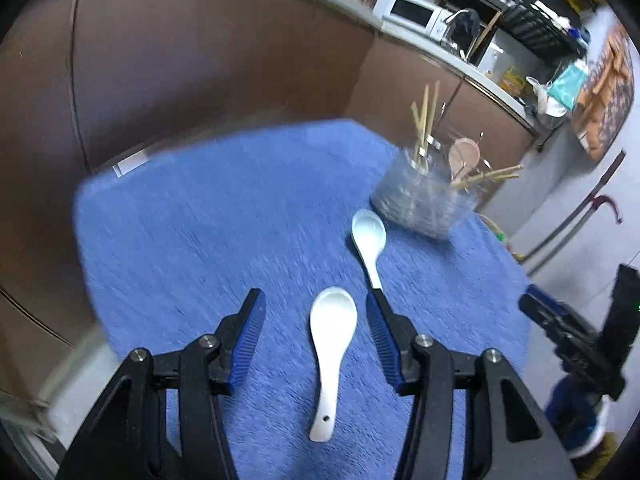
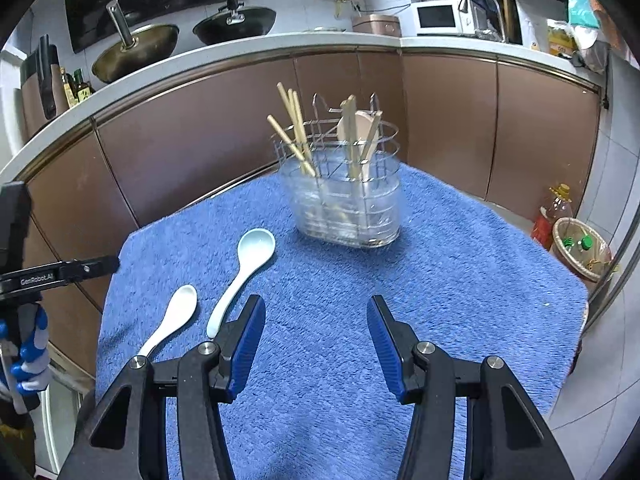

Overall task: Organize utensils
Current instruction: 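Close the left tool on the white spoon while the right tool grasps the light-blue spoon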

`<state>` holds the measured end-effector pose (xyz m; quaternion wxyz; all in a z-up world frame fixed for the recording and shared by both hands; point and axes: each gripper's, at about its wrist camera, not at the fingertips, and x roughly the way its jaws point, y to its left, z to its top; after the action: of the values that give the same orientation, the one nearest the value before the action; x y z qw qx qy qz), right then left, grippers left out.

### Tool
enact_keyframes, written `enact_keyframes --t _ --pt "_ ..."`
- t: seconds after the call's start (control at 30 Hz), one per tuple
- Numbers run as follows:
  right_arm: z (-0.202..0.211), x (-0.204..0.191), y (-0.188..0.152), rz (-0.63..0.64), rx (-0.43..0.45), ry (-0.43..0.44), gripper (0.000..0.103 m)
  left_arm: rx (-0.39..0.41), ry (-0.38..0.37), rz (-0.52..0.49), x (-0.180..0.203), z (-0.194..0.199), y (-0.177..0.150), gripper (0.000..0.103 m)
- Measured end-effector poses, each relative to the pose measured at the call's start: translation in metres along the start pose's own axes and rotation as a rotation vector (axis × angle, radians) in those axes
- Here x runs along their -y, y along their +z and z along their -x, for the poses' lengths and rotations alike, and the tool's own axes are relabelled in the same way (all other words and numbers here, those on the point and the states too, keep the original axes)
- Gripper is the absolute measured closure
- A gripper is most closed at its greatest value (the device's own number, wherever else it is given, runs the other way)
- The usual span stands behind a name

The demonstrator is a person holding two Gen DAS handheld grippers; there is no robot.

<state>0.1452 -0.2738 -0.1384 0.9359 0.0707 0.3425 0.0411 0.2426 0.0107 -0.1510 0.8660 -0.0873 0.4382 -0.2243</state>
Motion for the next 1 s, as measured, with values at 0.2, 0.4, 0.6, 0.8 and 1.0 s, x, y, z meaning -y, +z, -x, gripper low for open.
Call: enact_keyframes --t 0.2,0.4,0.6,0.8,1.0 --pt "-0.027 -0.013 -0.002 0.043 -0.072 0.055 0.053 -0.114 -0.052 -0.024 -0.002 -0.042 -0.010 0.061" --pt "-0.066 -0.026 0.010 0.060 -0.160 0.156 0.053 -0.200 -0.084 -0.074 0.003 -0.076 -0.005 0.073" --pt "-0.110 -0.040 0.033 0.075 -0.181 0.154 0.058 -0.259 -0.064 -0.134 0.007 -0.098 0.002 0.085" --pt "-0.157 -0.044 0.053 0.068 -0.208 0.132 0.065 -0.277 -0.082 -0.169 0.012 -0.104 0.009 0.085" --pt "-0.190 -0.038 0.059 0.065 -0.272 0.151 0.067 -0.311 -0.140 -0.144 0.004 -0.111 0.017 0.086"
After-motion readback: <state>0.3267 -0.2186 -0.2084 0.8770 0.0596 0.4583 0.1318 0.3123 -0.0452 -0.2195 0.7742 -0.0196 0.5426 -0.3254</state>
